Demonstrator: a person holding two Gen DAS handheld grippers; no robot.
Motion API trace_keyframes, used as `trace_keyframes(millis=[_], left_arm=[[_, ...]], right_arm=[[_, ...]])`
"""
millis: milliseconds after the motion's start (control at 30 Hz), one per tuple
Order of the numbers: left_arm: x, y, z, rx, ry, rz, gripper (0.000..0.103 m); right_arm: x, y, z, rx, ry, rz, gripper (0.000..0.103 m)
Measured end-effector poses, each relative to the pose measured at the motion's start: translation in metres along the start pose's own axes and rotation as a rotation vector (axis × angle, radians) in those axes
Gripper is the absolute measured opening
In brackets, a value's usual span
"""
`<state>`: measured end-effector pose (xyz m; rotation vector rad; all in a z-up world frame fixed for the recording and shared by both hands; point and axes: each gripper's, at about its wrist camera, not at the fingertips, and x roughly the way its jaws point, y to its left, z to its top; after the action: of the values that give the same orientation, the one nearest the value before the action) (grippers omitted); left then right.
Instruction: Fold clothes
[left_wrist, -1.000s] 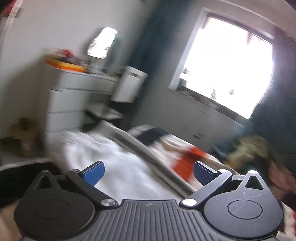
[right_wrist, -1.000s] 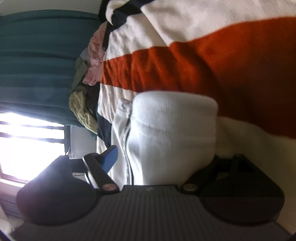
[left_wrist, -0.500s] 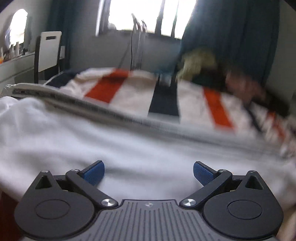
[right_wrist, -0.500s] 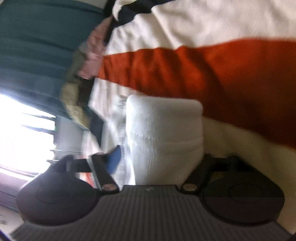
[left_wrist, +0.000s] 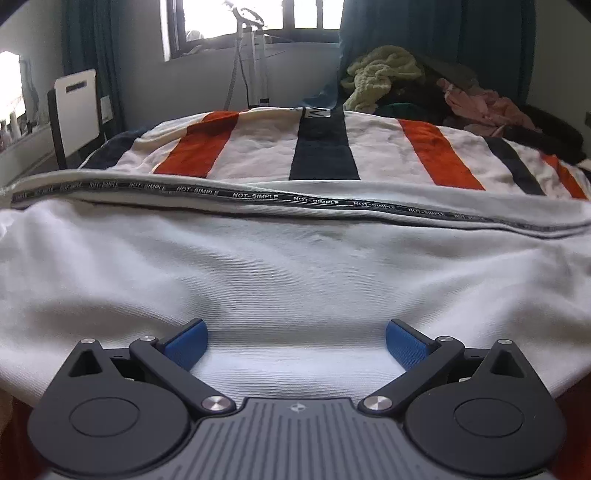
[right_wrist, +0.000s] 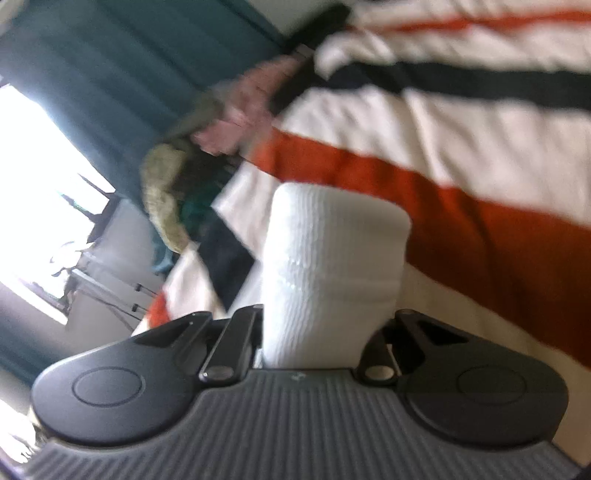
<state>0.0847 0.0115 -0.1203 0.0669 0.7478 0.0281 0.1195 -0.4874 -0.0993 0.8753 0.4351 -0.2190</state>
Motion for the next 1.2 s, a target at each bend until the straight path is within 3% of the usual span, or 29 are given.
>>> trace_keyframes(millis=[167, 333, 467, 533, 633, 733, 833, 933, 1000, 1200], left_arm=[[-0.002, 0.004, 0.002, 0.007, 0.006, -0.010, 0.103], [-0.012, 0.019, 0.009, -0.028, -0.009, 0.019, 0.103], [-0.034, 0.053, 0.019, -0.165, -0.098, 0.075, 0.103], [-0.048, 0.079, 0.021, -0.290, -0.165, 0.121, 0.103], [-0.055, 0.111, 0.022, -0.434, -0.193, 0.136, 0.103], [-0.052, 0.134, 0.022, -0.533, -0.171, 0.153, 0.103], [-0.050, 0.143, 0.021, -0.570, -0.161, 0.151, 0.103], [-0.046, 0.143, 0.021, -0.559, -0.163, 0.135, 0.103], [-0.044, 0.142, 0.023, -0.547, -0.169, 0.116, 0.103], [-0.049, 0.140, 0.021, -0.557, -0.195, 0.036, 0.103]], right_arm=[[-0.039, 0.073, -0.018, -0.206, -0.113, 0.106, 0.017], [-0.071, 0.147, -0.076, -0.495, -0.206, 0.197, 0.017], [-0.082, 0.195, -0.149, -0.701, -0.218, 0.257, 0.017], [-0.081, 0.215, -0.190, -0.814, -0.200, 0.284, 0.017], [-0.073, 0.231, -0.254, -0.946, -0.098, 0.355, 0.017], [-0.061, 0.234, -0.322, -1.120, 0.049, 0.419, 0.017], [-0.053, 0.232, -0.373, -1.282, 0.166, 0.398, 0.019], [-0.058, 0.233, -0.377, -1.312, 0.148, 0.387, 0.020], [-0.058, 0.236, -0.367, -1.267, 0.197, 0.399, 0.026], [-0.074, 0.233, -0.339, -1.143, 0.457, 0.491, 0.069]])
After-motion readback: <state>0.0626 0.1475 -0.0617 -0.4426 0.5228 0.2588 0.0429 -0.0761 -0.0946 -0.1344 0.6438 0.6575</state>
